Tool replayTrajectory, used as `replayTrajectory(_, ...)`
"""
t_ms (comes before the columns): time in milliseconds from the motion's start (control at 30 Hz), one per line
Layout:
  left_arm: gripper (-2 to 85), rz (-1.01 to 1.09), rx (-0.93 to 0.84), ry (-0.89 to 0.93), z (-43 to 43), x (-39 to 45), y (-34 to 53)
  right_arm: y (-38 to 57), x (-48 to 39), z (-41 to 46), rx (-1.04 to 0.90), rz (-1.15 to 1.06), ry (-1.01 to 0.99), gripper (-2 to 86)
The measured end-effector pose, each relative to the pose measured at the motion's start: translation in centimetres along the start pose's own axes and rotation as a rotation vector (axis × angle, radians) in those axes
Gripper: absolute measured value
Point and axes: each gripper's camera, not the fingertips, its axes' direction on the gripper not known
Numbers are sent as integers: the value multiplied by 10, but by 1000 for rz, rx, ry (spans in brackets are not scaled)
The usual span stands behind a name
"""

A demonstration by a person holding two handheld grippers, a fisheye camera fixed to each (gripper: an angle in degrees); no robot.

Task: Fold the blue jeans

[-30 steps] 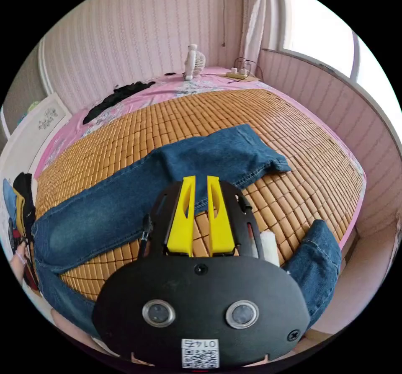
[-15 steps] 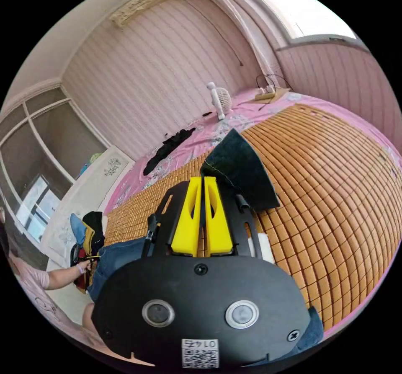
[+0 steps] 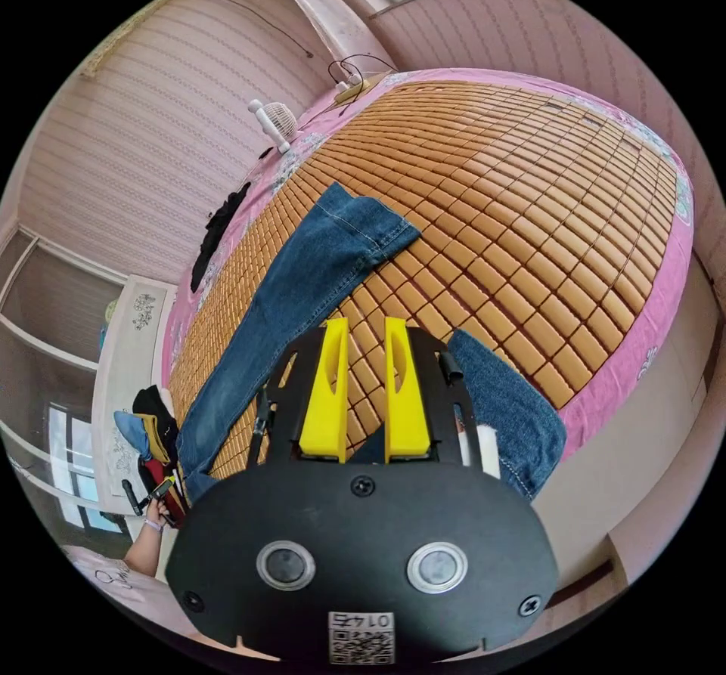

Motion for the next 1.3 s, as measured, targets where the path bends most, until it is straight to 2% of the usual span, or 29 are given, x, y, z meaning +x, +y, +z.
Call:
replayTrajectory(200,-9,-49,45,115,0,24,23,-10,-16,2,30,-26,-8,136)
replayTrajectory(367,-9,-101,43,126,34,55,2,-44,-28,40,55,39,154,172)
replayTrajectory(467,-9,-95,-1,86,63,79,-14,-62,-30,56,102,69,266,174)
replayTrajectory(533,-9,-95,-47,57,83,91,-21,-72,-30,69,81,80,265,170)
replayTrajectory(667,-10,-33,21,-23,94,114,-14,-91,-47,84,58,20,361,142)
replayTrajectory(800,-10,-59,17,-18,96,117,-11,-104,-58,84,-14,31,442,119)
replayTrajectory(867,-10,-45,3,-15,97,118,-11,-112,-69,72,35,19,327,62)
replayTrajectory(1000,-10,-80,10,16,98,118,-6,-137,-97,59,12,-2,164,41)
replayTrajectory(1067,-10,-66,9,-17,98,125,-5,-151,-140,24,130,-106,-49,34)
replayTrajectory(1167,-10,-48,6,-73,98,138,-3,-146,-189,-41,320,-285,-217,31)
replayTrajectory(1300,-10,-94,46,-22,98,136,7,-129,-172,-74,369,-256,-179,31)
